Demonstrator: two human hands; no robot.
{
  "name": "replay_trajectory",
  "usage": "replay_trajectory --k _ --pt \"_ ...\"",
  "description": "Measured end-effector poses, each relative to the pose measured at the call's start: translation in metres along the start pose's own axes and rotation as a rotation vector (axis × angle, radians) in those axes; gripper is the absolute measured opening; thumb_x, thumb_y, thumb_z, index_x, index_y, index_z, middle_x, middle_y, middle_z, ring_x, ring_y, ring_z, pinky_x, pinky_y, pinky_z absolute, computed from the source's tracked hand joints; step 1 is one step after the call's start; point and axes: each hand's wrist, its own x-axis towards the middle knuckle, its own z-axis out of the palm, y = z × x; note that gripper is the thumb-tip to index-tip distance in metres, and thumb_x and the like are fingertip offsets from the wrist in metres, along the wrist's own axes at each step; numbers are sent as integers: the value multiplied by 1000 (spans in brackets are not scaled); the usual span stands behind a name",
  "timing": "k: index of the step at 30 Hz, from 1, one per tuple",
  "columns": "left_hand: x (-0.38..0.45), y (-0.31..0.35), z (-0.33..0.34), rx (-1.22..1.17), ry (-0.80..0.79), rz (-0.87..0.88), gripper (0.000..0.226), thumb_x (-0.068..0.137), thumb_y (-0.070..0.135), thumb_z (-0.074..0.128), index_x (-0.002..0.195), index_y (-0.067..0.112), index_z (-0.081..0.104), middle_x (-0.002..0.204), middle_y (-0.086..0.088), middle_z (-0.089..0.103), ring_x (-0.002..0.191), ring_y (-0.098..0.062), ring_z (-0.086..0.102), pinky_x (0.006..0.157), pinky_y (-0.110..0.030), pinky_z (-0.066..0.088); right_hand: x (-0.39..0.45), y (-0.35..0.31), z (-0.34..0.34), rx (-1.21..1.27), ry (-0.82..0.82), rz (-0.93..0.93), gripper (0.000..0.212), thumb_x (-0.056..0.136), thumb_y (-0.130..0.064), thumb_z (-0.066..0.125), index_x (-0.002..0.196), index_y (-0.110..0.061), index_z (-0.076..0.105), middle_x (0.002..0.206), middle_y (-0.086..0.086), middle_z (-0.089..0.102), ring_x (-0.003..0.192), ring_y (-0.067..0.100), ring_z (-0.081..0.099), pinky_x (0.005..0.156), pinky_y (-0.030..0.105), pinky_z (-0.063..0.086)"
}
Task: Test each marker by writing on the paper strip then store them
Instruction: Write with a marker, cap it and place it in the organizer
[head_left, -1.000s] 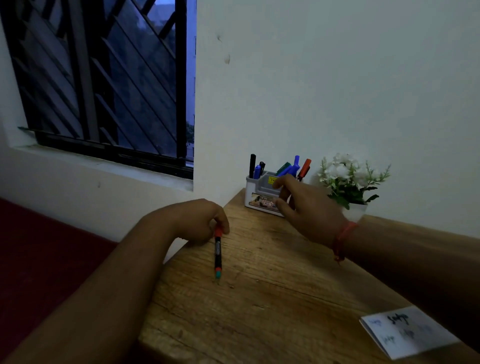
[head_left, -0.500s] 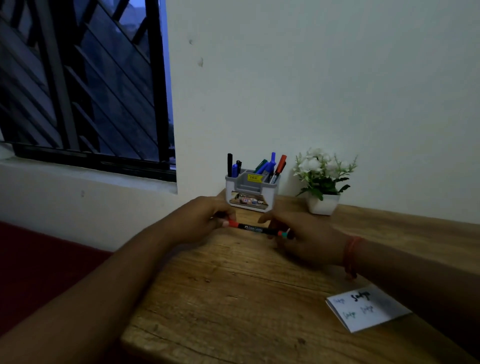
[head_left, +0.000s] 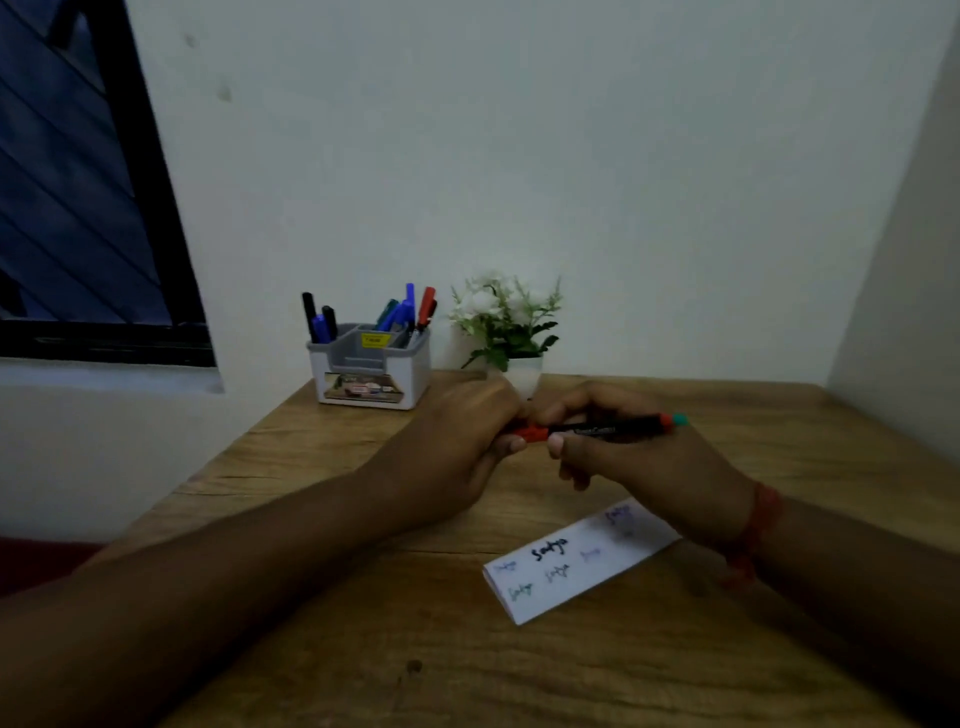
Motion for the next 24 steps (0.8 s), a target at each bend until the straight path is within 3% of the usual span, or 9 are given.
replay_trajectory --k 3,5,10,12,15,17,20,24 --pt "28 8 26 13 -7 101 17 95 19 54 112 19 57 100 2 56 88 -1 40 75 -15 33 -9 8 -25 -63 115 24 8 88 -9 72 95 -10 69 77 -1 72 66 16 71 61 27 57" --pt "41 9 44 21 -25 105 18 95 23 51 110 16 60 101 0 56 90 -5 43 76 -19 32 -16 16 -38 -118 179 42 9 87 -10 73 93 -10 68 77 1 72 65 16 71 61 24 56" --pt "43 6 64 -3 -92 140 16 93 16 52 106 18 62 99 5 56 93 -4 44 85 -22 30 -26 26 -41 -203 199 42 5 85 -13 75 85 -12 70 66 4 70 59 11 69 60 24 56" --pt "40 0 64 -23 -87 132 16 93 19 50 105 21 61 99 6 57 94 -1 43 98 -23 30 -25 27 -38 -228 188 15 5 86 -12 75 83 -13 70 66 2 71 60 11 70 61 26 58" --pt "37 -2 68 -37 -124 126 17 92 18 47 103 26 58 98 12 56 97 -1 49 114 -36 21 -26 30 -32 -309 185 -15 9 84 -8 74 80 -14 69 64 -1 71 60 10 70 61 29 57" --pt "36 -5 69 -61 -142 105 19 90 14 51 101 27 58 95 18 51 96 4 47 112 -35 23 -29 28 -30 -307 218 -41 12 83 -4 73 76 -12 67 63 -1 68 59 11 68 58 28 55" --pt "37 -18 65 -65 -125 8 12 89 21 53 97 25 61 89 22 46 87 6 42 90 -30 35 -35 13 -41 -186 392 -85 11 81 0 68 73 -3 61 66 10 65 53 13 66 51 23 54" --pt "37 -23 68 -22 -200 -59 10 92 22 60 102 26 62 92 19 49 87 4 41 95 -30 29 -36 9 -48 -212 417 -55 6 83 -4 66 79 -6 61 70 10 66 60 18 68 56 31 58"
